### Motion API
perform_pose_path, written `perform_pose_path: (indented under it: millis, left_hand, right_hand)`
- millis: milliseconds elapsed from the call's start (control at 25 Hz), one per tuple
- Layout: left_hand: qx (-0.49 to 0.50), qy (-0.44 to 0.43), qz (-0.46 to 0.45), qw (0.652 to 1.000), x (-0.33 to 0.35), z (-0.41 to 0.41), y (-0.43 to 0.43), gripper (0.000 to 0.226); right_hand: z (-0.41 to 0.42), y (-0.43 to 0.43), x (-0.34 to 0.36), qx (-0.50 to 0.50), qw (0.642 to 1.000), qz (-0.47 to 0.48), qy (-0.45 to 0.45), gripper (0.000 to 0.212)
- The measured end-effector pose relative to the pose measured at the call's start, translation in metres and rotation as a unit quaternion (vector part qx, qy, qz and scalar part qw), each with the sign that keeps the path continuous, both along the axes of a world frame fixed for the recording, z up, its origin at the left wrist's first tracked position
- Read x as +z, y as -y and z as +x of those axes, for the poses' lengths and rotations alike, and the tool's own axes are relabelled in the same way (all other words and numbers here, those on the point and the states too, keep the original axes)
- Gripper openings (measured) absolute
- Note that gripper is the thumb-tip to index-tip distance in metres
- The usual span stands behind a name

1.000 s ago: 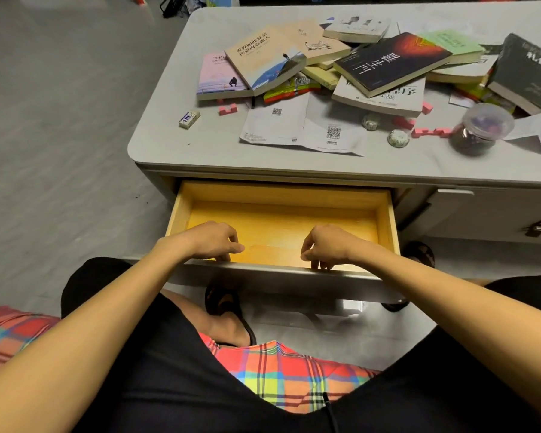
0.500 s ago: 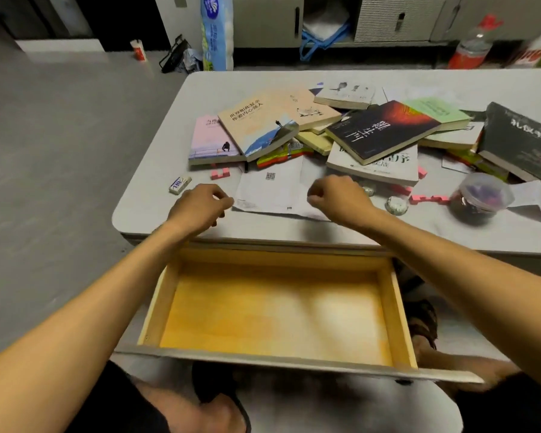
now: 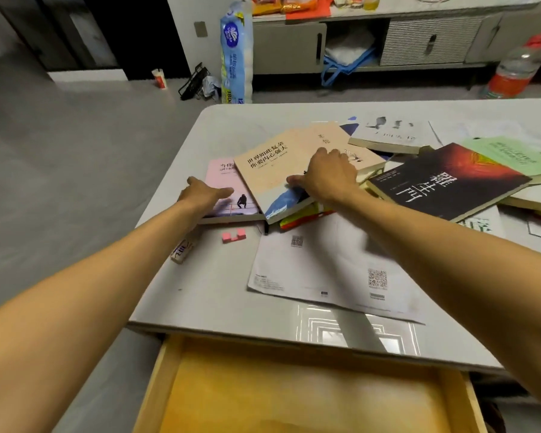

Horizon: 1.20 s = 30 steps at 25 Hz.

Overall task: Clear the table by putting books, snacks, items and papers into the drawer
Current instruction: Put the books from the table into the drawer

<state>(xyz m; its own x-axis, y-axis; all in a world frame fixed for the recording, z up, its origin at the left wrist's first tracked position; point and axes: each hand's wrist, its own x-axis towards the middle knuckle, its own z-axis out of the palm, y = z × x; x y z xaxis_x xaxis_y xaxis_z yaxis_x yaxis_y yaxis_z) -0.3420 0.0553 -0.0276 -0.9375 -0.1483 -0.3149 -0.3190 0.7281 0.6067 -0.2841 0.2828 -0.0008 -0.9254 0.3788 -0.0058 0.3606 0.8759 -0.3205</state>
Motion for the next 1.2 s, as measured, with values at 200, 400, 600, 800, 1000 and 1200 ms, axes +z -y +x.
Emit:
perform_pose_path:
  millis: [200, 400, 600, 800, 1000, 1200]
  left_hand:
    - [-0.007, 0.026, 0.031, 0.999, -0.014, -0.027, -0.008, 0.059]
    - [0.025, 0.044, 0.222, 0.974, -0.011, -0.030, 0.002, 0.028]
    - [-0.008, -0.024, 0.280, 0.960, -0.001, -0.031, 0.005, 0.049]
    - [0.039, -0.076, 0.302, 0.949, 0.000, -0.008, 0.019, 0.049]
    - [0.066, -0.085, 0.405, 0.908, 0.022, 0.032, 0.046, 0.048]
    - [0.051, 0.022, 0.544, 0.837, 0.058, 0.087, 0.074, 0.038]
  right_hand:
    - [-0.017, 0.001, -0.002, -0.004, 0.999, -0.008, 0.048, 0.087]
    - [-0.007, 0.012, -0.007, -0.042, 0.997, -0.038, 0.047, 0.090]
    - [-0.001, 0.024, -0.009, -0.064, 0.992, -0.096, 0.041, 0.086]
    - [-0.002, 0.008, 0.005, -0.093, 0.924, -0.372, 0.009, 0.028]
    - [0.041, 0.005, 0.028, -0.062, 0.777, -0.626, -0.033, 0.017]
    - [0.114, -0.025, 0.037, -0.040, 0.830, -0.535, -0.155, 0.026]
